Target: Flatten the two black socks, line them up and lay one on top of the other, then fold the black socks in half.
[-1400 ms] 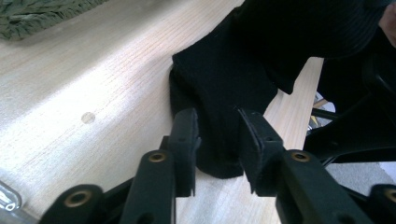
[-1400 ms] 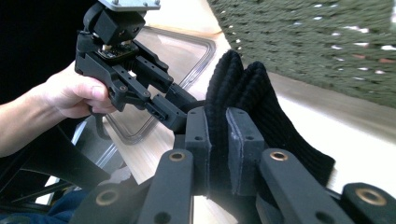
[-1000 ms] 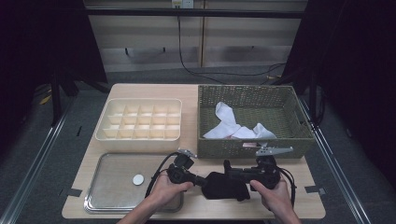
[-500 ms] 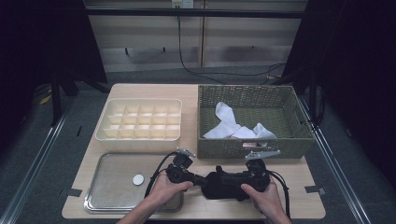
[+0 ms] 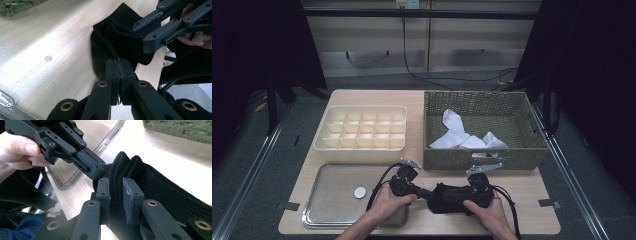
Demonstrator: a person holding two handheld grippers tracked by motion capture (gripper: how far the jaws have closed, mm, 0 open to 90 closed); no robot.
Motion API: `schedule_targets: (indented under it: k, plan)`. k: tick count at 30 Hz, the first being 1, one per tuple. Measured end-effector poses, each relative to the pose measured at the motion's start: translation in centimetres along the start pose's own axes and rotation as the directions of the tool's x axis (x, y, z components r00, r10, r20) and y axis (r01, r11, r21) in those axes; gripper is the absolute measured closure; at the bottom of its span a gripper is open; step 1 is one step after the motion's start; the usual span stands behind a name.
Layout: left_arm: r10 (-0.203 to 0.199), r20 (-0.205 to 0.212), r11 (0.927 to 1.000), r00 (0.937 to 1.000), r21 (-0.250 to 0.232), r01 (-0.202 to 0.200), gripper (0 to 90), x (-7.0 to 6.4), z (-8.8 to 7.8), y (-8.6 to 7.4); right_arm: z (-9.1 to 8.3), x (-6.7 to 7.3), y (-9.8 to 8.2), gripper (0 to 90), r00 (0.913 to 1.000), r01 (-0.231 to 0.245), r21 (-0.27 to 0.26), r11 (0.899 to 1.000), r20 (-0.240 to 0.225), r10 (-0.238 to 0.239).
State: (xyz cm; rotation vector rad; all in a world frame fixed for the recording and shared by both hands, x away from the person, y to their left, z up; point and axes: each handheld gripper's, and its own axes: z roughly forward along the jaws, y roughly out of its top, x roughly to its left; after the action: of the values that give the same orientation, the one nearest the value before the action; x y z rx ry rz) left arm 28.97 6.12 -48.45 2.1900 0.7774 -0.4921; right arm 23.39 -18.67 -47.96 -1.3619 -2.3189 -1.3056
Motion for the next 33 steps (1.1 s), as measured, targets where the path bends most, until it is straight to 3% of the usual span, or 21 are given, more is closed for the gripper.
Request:
schedule_targets:
  k: [12, 13, 18, 23, 33]
  plan:
    - [-0.019, -0.011, 0.9993, 0.9998, -0.032, 0.018, 82.0, 0.4, -0.6, 0.2, 1.4, 0.2, -0.1, 62.4, 0.9997, 0.01, 0.052, 0.999, -0.023, -0.009]
    - [-0.023, 0.005, 0.9992, 0.9997, -0.033, 0.023, 81.9, 0.4, -0.6, 0.2, 1.5, 0.3, -0.1, 59.8, 0.9997, 0.015, 0.061, 0.998, -0.02, -0.014]
    - [-0.007, -0.004, 0.9994, 1.0, -0.034, 0.007, 81.9, 0.3, -0.8, 0.3, 1.6, 0.4, -0.4, 55.2, 0.9998, 0.018, 0.068, 0.998, -0.01, -0.018]
    - [-0.015, -0.011, 0.999, 0.9998, -0.043, 0.015, 80.0, 0.2, -0.8, 0.3, 0.9, 0.4, -0.3, 50.7, 0.9999, 0.004, 0.045, 0.999, -0.013, -0.004]
    - [-0.014, -0.005, 0.9989, 0.9999, -0.044, 0.014, 76.7, 0.2, -0.8, 0.6, -2.4, 0.3, -0.3, 45.5, 0.9997, -0.005, -0.046, 0.999, -0.026, 0.003]
